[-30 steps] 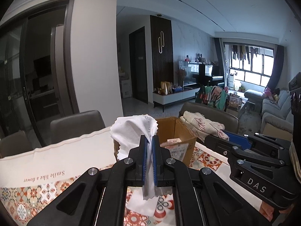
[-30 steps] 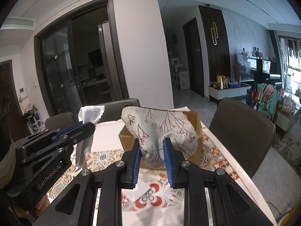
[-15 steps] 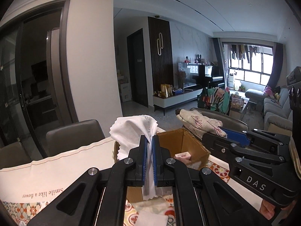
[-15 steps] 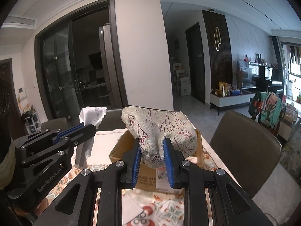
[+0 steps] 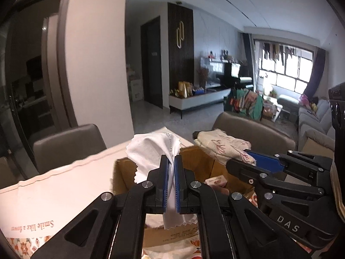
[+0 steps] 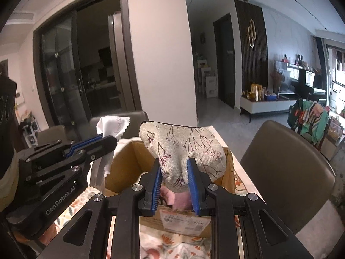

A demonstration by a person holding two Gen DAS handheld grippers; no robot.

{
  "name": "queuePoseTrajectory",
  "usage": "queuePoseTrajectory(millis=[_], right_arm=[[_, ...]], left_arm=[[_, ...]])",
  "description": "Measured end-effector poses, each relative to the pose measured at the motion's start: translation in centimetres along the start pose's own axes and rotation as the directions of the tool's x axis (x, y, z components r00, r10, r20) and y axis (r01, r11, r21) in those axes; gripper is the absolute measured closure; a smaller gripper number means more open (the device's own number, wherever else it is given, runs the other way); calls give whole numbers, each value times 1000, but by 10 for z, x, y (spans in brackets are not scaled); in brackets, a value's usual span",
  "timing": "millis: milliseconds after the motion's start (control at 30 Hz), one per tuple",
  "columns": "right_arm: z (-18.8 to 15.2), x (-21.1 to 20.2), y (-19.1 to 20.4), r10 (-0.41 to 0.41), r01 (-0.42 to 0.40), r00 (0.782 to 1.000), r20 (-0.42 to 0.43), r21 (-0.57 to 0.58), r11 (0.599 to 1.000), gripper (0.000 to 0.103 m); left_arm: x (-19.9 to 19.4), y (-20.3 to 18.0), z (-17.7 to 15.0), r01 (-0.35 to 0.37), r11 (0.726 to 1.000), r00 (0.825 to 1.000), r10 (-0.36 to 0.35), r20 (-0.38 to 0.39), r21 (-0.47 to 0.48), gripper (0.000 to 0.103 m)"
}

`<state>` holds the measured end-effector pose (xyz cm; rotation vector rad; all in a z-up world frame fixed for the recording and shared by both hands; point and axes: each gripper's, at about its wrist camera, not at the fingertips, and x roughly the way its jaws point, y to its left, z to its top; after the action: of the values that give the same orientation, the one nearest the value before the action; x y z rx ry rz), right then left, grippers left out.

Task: Organize soft objects
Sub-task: 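Open the right tool to drop the pouch while the left tool drops the cloth into the box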

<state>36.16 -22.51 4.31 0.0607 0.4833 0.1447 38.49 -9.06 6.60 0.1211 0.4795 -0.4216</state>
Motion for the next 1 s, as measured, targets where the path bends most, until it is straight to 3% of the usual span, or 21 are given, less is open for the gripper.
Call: queuePoseTrajectory(millis=[267,433,567,633,800,1000], right_arm=[[-1,43,-16,0,0,994,-111,3,1000,78],[-10,58,-20,-9,5,986,-167,-20,1000,77],[-12,65,-23,-4,3,981,-192,-3,1000,73],[-11,65,-23,-5,4,981,-192,-6,1000,64],[-12,56,-25,-30,31,983,-183,-1,1000,61],[-6,39,-31,-87,90,984,-153,12,996,56]], left_arm=[[38,3,-12,51,999,993,-52,-109,-16,95],[54,-1,-13,50,999,987,-50,-151,-1,94],[57,2,-17,51,999,984,-51,-169,-2,73],[57,3,-18,43,999,985,-42,-166,2,71],[54,5,-19,54,999,985,-53,-166,3,60],[40,-1,-14,55,999,987,-53,-151,3,54]])
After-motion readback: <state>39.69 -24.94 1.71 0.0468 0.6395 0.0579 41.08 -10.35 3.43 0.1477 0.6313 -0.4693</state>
